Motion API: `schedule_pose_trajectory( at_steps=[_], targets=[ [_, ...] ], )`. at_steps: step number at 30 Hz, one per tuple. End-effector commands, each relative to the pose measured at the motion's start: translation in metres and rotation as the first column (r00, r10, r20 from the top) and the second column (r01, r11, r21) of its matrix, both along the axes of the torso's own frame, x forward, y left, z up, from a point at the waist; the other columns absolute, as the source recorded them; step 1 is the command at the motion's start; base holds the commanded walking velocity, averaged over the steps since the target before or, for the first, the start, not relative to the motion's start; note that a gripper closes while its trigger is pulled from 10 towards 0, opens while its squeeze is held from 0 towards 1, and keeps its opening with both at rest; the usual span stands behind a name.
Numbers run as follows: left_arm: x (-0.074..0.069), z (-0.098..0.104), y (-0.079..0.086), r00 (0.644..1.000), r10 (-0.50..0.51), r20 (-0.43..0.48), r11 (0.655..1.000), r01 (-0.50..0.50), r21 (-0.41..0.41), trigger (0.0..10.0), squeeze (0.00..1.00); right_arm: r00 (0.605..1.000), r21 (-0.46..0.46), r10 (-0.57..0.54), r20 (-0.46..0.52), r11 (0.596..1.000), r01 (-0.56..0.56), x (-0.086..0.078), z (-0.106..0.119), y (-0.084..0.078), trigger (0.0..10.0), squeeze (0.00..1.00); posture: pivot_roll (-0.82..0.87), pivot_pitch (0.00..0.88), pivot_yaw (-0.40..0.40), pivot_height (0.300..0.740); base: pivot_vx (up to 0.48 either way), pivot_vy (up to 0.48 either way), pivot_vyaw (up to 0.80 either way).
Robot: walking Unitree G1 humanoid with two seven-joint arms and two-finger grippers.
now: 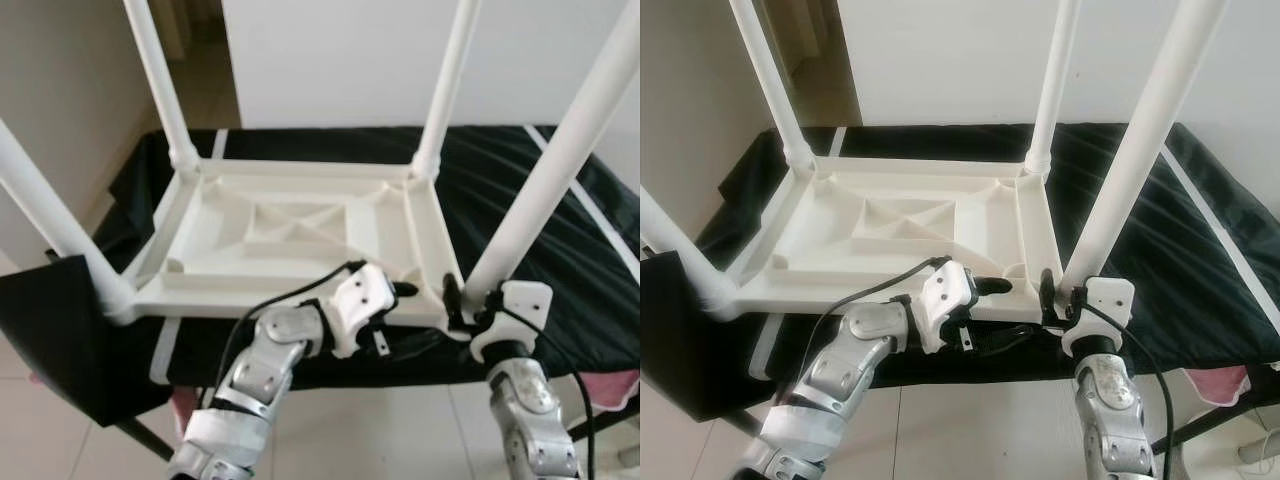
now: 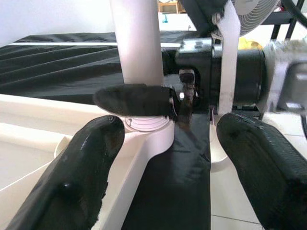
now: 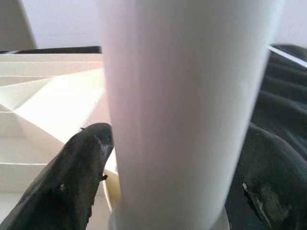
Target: Building children table
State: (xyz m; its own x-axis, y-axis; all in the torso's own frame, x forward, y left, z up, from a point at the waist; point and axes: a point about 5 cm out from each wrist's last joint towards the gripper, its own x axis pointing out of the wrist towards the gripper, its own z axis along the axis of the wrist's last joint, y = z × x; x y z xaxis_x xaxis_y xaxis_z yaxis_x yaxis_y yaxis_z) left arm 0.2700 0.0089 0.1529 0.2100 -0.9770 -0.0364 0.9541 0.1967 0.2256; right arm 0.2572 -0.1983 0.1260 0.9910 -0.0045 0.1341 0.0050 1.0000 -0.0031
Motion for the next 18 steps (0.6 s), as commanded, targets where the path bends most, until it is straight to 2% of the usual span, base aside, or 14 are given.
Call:
schedule_pose_trajectory(
  at_steps=[1, 7, 14, 15, 16, 17, 18],
  targets=[
    [-0.002, -0.001, 0.0, 1.0, 0.013, -0.003, 1.0, -0.013, 0.004, 10.0, 0.0, 0.999, -0.006, 0.045, 0.011, 0.999, -0.045, 0.001, 0.002, -0.003, 10.0, 0.0, -0.07, 0.007, 0.016, 0.74, 0.0, 0.0, 0.0],
    [-0.003, -0.001, 0.001, 1.0, 0.007, -0.01, 1.0, -0.007, 0.003, 10.0, 0.0, 0.991, -0.048, 0.132, -0.003, 0.99, -0.132, 0.008, 0.004, -0.009, 10.0, 0.0, -0.07, 0.01, 0.013, 0.74, 0.0, 0.0, 0.0],
    [-0.004, 0.0, 0.0, 1.0, 0.004, -0.008, 1.0, -0.004, 0.004, 10.0, 0.0, 0.965, -0.113, 0.259, -0.031, 0.959, -0.261, 0.018, 0.008, -0.013, 10.0, 0.0, -0.07, 0.009, 0.011, 0.74, 0.0, 0.0, 0.0],
    [-0.004, 0.001, 0.0, 1.0, 0.005, -0.008, 1.0, -0.005, 0.004, 10.0, 0.0, 0.961, -0.126, 0.277, -0.031, 0.952, -0.278, 0.019, 0.009, -0.013, 6.9, 0.0, -0.07, 0.008, 0.01, 0.74, 0.0, 0.0, 0.0],
    [-0.004, 0.001, 0.0, 1.0, 0.005, -0.008, 1.0, -0.005, 0.004, 10.0, 0.0, 0.961, -0.126, 0.277, -0.031, 0.952, -0.278, 0.019, 0.009, -0.013, 6.9, 0.0, -0.07, 0.008, 0.01, 0.74, 0.0, 0.0, 0.0],
    [-0.004, 0.001, 0.0, 1.0, 0.006, -0.006, 1.0, -0.006, 0.004, 10.0, 0.0, 0.958, -0.128, 0.284, -0.032, 0.95, -0.286, 0.021, 0.009, -0.014, 1.9, 0.0, -0.06, 0.006, 0.009, 0.74, 0.0, 0.0, 0.0],
    [-0.004, 0.001, 0.0, 1.0, 0.006, -0.006, 1.0, -0.006, 0.004, 10.0, 0.0, 0.958, -0.128, 0.284, -0.032, 0.95, -0.286, 0.021, 0.009, -0.014, 1.9, 0.0, -0.06, 0.006, 0.009, 0.74, 0.0, 0.0, 0.0]
  ],
)
